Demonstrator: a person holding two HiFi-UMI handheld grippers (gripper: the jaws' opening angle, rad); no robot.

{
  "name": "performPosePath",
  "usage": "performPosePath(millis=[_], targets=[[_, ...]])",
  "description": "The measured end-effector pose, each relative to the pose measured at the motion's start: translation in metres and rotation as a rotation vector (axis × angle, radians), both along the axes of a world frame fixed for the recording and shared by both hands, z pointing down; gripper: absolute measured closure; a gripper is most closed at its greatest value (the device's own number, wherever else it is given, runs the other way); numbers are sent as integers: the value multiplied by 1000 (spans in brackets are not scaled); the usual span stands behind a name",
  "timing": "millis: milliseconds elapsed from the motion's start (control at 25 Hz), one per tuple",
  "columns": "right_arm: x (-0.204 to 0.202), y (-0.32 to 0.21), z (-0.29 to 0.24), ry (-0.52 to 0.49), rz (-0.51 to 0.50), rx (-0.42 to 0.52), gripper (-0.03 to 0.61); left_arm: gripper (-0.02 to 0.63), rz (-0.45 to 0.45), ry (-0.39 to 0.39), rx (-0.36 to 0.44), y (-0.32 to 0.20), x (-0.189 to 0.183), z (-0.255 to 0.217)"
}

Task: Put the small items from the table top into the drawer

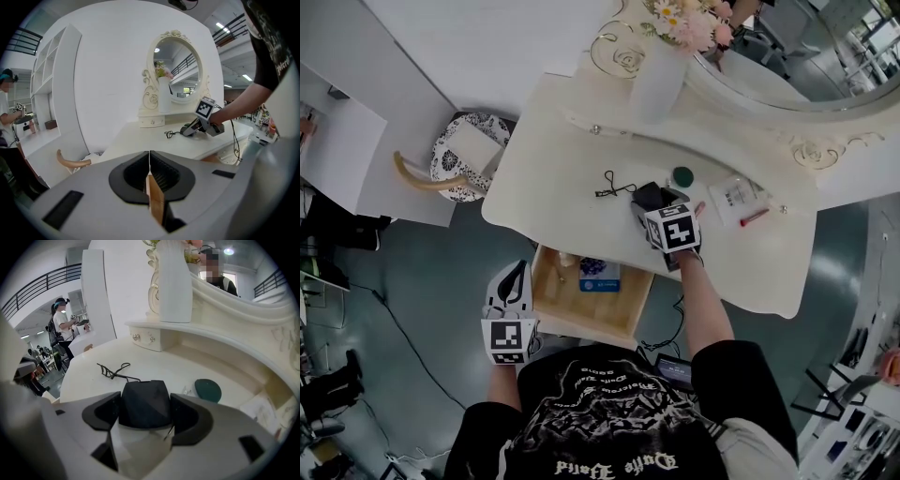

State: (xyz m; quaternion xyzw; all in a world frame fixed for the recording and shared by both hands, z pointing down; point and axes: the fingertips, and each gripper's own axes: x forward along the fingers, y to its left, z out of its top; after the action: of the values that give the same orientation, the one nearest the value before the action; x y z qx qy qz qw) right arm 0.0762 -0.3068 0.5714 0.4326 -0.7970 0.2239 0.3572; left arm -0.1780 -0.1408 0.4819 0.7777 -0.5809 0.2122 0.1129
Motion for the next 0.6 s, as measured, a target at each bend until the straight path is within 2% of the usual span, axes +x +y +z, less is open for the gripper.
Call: performPosePath(millis=[240,600], targets=[[2,1,-9,-20,20,47,247,595,-3,-1,-2,4,-6,1],[1,13,-40,-22,-1,116,247,595,37,16,11,1,10,-1]])
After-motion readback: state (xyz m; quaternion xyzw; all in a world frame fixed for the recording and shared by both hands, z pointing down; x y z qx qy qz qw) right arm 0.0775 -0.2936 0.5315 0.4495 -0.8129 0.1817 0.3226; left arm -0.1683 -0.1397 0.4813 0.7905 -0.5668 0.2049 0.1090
